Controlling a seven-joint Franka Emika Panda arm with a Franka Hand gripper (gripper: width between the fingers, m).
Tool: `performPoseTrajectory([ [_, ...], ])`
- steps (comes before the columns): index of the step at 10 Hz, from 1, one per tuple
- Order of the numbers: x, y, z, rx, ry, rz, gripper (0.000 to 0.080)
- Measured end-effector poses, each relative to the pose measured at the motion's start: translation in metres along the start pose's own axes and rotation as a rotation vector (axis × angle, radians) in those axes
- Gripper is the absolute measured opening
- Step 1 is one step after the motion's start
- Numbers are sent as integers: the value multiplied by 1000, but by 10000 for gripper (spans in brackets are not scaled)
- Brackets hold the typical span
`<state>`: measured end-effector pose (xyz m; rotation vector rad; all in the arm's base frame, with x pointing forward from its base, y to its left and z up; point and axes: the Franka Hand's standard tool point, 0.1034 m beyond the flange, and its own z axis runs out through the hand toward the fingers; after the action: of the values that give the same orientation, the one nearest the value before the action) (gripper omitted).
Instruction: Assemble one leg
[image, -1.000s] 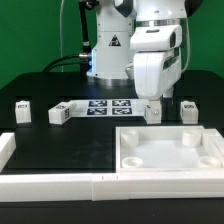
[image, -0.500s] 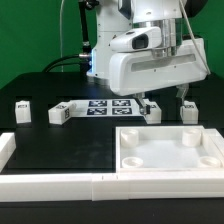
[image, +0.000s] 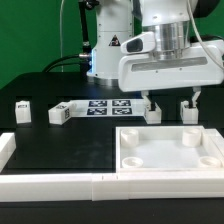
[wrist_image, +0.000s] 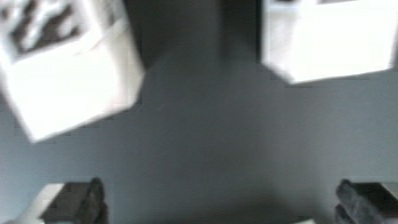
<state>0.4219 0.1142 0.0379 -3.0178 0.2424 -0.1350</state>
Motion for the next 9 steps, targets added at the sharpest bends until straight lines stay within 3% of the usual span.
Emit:
performPoseTrajectory([
  [3, -17, -31, 2, 10, -12, -9, 649],
  [6, -18, -31, 4, 5, -43, -26, 649],
  [7, -25, -28, 6, -7, -117, -38, 649],
  [9, -21, -27, 3, -14, -326, -34, 649],
])
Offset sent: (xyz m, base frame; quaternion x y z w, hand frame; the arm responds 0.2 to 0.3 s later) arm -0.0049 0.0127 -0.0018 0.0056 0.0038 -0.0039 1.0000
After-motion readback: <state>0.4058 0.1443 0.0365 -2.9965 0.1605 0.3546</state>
